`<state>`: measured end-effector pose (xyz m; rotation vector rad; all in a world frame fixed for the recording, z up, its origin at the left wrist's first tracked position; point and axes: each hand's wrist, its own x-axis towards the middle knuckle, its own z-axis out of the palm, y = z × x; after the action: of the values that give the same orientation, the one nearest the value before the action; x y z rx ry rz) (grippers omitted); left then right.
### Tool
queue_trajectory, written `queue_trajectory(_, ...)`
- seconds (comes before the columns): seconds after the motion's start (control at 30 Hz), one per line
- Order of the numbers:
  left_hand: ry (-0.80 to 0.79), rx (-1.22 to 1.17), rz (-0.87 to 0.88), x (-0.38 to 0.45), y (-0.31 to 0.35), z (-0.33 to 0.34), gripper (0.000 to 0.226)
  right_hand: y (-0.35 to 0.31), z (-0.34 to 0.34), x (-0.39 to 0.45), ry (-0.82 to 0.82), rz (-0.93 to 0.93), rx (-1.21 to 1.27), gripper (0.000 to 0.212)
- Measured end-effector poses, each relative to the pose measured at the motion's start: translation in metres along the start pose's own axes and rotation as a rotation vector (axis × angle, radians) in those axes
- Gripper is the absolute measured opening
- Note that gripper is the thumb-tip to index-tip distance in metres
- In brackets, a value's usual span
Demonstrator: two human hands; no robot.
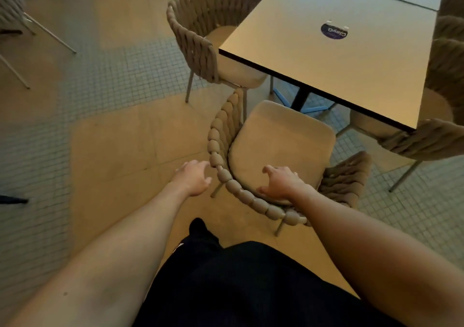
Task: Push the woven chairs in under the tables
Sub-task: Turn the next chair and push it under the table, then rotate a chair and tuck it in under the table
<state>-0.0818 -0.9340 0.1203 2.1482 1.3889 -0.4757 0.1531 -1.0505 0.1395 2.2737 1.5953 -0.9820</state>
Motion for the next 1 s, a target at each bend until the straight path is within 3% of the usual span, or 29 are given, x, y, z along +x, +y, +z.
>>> queue_trajectory(0.37, 0.028, -0.085, -0.15, -0.006, -0.089, -0.038, 0.06, -0.103, -0.023, 0.046, -0.04, -0.119, -0.095, 0.054)
queue_trajectory(1.0, 0.009, -0.099, -0.248, 0.066, -0.313, -0.149, 0.06, -0.343, -0.054, 0.193, -0.065, -0.177, -0.095, 0.08)
